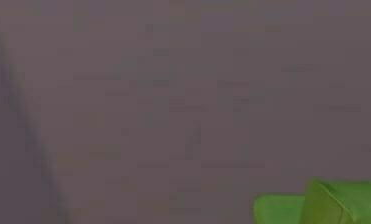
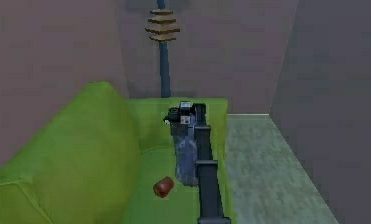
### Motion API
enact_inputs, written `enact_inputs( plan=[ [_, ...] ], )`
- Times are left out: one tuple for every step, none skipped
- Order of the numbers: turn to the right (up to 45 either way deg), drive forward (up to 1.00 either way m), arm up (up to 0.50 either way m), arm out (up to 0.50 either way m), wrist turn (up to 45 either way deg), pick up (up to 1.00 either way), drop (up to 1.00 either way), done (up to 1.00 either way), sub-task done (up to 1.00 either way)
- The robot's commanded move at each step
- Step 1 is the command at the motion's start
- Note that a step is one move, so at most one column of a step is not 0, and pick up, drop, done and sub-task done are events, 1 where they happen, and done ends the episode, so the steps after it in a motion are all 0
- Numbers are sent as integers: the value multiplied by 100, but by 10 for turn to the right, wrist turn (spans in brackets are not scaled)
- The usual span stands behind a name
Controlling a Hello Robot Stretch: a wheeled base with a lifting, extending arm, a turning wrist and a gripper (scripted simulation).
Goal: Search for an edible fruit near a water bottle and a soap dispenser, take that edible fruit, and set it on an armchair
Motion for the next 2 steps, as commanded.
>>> enact_inputs(
  plan=[
    [0,0,0,-8,0,0,0,0,0],
    [0,0,0,0,0,0,0,100,0]
  ],
)
